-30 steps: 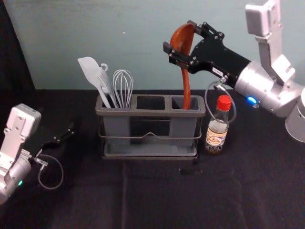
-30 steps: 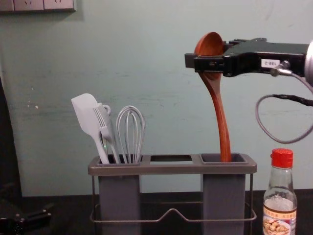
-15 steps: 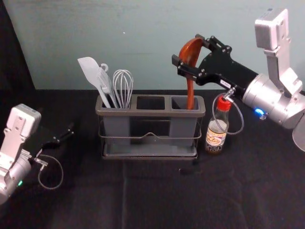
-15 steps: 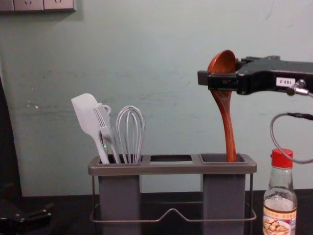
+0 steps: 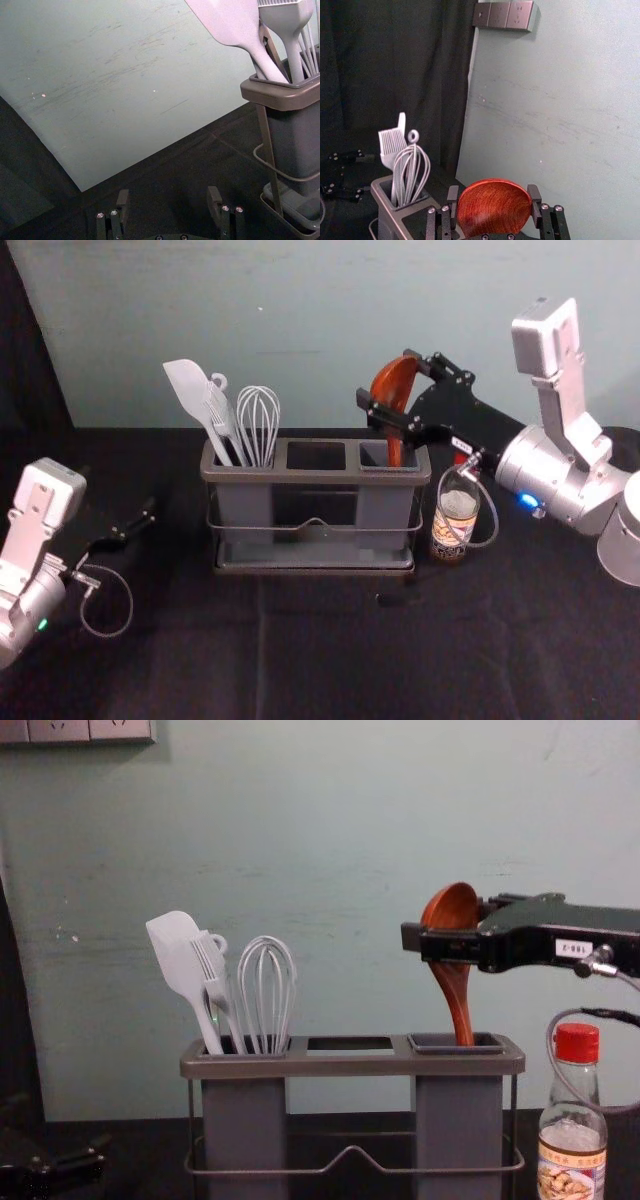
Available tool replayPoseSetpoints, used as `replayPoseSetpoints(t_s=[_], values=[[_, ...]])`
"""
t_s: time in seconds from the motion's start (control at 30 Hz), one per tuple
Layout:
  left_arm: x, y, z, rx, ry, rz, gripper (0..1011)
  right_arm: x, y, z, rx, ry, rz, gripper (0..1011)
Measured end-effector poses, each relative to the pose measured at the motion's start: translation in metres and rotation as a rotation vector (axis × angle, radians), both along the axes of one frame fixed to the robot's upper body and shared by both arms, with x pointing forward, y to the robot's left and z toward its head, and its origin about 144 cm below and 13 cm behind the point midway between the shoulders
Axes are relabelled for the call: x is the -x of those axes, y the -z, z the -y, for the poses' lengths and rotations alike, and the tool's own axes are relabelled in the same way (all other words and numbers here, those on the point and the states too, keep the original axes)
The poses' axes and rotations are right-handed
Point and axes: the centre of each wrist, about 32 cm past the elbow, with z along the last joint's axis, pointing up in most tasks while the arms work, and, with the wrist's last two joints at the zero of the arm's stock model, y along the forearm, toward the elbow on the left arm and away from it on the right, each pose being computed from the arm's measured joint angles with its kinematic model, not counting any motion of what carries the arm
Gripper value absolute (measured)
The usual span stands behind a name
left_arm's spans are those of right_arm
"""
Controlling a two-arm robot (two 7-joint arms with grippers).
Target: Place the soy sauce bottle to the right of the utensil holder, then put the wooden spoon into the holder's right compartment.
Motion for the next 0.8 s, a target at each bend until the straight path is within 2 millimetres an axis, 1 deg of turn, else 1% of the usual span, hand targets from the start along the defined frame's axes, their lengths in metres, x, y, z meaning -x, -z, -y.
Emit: replayPoseSetpoints(t_s=[0.17, 0.37, 0.8], values=[[0.000, 0.000, 0.000, 0.000, 0.000, 0.000, 1011, 0.001, 0.008, 0.000, -0.002, 0.003, -0.021, 840], [0.000, 0.000, 0.000, 0.000, 0.000, 0.000, 1012, 0.003, 0.014, 0.000, -0.004, 0.000, -0.034, 839], [0.000, 0.000, 0.000, 0.000, 0.000, 0.000, 1012, 0.007, 0.017, 0.001, -0.005, -0.007, -0.040, 840]])
